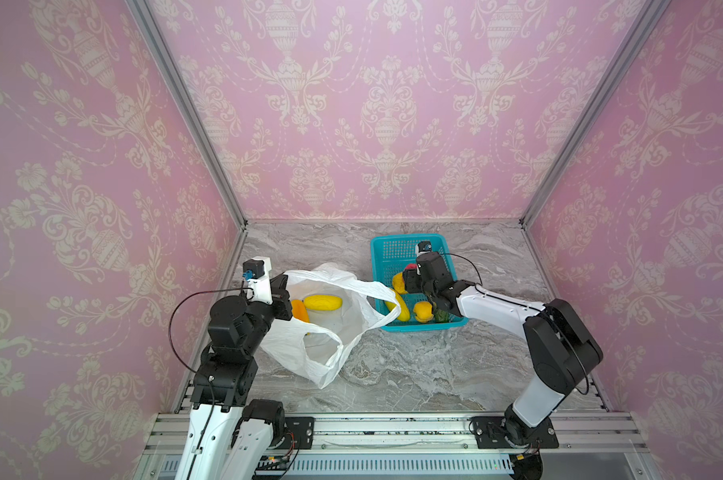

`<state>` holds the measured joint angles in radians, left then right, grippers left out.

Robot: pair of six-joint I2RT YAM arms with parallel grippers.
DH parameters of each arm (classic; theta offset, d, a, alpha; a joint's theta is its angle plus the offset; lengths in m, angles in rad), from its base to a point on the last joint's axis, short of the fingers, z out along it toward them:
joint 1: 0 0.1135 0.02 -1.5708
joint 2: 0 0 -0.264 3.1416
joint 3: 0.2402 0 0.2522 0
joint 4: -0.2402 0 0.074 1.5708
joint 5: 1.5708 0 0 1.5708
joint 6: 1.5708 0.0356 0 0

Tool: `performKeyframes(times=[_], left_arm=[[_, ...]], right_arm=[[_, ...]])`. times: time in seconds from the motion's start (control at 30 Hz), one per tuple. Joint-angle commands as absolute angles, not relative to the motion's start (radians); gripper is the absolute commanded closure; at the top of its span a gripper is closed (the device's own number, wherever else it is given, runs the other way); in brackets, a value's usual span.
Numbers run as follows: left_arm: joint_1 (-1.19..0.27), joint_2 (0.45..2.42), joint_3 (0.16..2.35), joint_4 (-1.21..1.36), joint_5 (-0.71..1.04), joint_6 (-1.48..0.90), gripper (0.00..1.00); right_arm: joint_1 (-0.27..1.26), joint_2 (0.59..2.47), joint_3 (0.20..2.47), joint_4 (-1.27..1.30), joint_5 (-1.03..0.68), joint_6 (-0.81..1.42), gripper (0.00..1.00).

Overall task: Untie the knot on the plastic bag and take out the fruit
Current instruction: 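Lower the dragon fruit into the basket and open the right gripper, then move the open right gripper back over the bag opening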

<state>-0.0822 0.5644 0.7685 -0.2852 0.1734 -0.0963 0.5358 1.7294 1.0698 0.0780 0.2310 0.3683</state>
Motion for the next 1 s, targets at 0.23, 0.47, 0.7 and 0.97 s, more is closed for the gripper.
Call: performKeyframes(times=[0.23,0.47,0.7,0.97], left_arm=[[-0.074,0.558,0.773,-0.286,0.154,-0.103,1.0],[-0.075,0.557,0.773,-0.285,0.154,-0.103,1.0],[-0.075,0.558,0.772,-0.286,0.156,-0.103,1.0],[-0.076,0.557,0.772,-0.285,0.16,-0.103,1.0]], right_arm=[[0.491,1.868,1.114,-0.008,0.144,0.327,0.13],[0.494,1.808,1.082,0.003,0.118,0.327,0.11],[0.534,1.559,0.959,0.035,0.121,0.324,0.13],[0.717,1.061,0.736,0.127,0.282,0.275,0.2]])
